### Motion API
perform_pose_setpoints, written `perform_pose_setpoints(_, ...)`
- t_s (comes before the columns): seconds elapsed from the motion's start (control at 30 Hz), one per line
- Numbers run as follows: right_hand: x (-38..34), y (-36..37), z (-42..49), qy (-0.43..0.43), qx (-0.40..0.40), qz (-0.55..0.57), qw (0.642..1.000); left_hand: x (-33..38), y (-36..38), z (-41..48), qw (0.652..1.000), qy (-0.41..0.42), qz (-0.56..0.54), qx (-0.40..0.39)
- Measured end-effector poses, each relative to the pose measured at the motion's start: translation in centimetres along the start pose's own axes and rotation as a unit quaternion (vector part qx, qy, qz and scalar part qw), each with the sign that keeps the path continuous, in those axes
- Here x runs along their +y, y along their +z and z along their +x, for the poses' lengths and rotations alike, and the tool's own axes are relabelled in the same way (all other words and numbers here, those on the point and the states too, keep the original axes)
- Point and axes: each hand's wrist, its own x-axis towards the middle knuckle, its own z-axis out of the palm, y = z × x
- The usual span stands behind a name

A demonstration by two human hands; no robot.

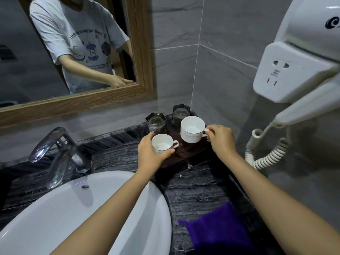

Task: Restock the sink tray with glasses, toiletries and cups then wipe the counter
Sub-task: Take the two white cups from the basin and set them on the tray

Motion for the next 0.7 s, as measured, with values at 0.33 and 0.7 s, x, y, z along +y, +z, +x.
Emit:
perform_pose_setpoints(0.33,2.3,3.0,2.3,-0.004,-0.052,-0.064,0.997,-3.3,1.2,1.3,0.997,-0.071,-0.012,-0.030)
perform_pose_setpoints(0.7,3.6,4.5,2.5,-0.017,-0.111,-0.051,0.992,-4.0,1.8,1.9,0.997,-0.077,-0.010,-0.003)
